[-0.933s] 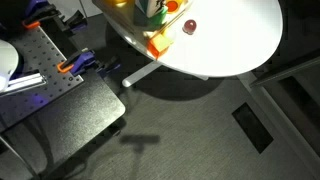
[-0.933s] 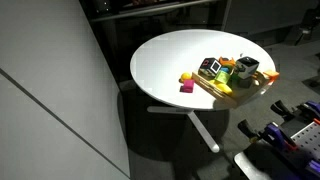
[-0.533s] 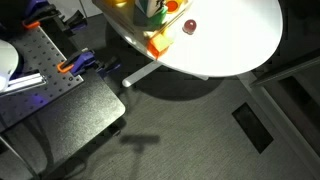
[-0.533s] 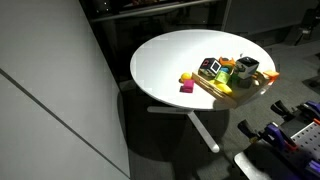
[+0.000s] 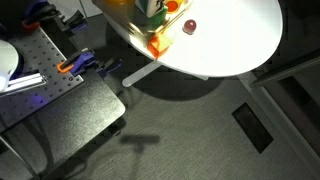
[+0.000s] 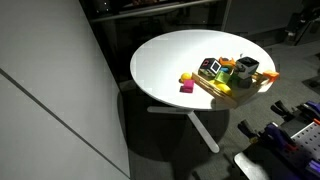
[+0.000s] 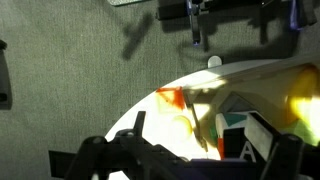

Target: Put the purple object in the box

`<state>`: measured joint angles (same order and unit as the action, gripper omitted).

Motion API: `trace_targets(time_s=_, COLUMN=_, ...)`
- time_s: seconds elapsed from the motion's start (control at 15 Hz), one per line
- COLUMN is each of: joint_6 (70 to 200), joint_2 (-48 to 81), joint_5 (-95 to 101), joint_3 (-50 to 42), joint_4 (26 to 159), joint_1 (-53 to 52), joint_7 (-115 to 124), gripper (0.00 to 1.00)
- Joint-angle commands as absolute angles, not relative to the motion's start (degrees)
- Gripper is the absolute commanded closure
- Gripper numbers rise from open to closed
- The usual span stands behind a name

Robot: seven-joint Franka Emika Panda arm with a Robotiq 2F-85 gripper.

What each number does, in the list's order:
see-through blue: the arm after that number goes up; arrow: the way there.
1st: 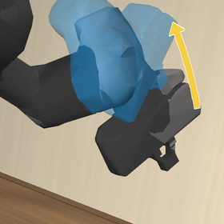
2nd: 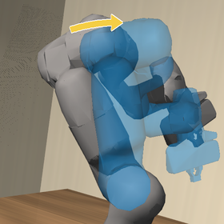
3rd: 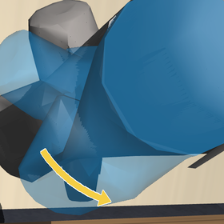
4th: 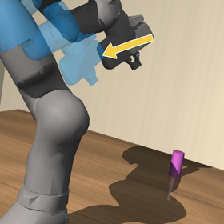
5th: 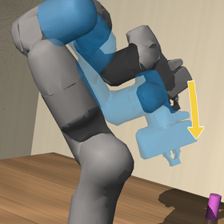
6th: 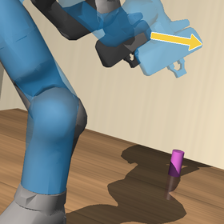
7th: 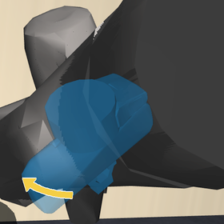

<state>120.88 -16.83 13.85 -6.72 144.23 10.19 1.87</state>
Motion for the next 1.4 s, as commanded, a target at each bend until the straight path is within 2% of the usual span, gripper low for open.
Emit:
trace_targets(time_s=0.0, joint_6=126.12, joint_2=-13.07, joint_5=14.44, joint_3=-6.28, joint_4=142.61, joint_1=10.04, joint_7=4.94, gripper=0.00)
trace_targets(time_s=0.47, joint_6=134.41, joint_2=-3.85, joint_5=14.94, joint_3=-6.60, joint_4=138.18, joint_1=10.30, joint_7=8.24, gripper=0.00)
trace_targets(time_s=1.33, joint_6=137.33, joint_2=14.55, joint_5=9.86, joint_3=-8.26, joint_4=124.17, joint_1=9.64, joint_7=6.63, gripper=0.00)
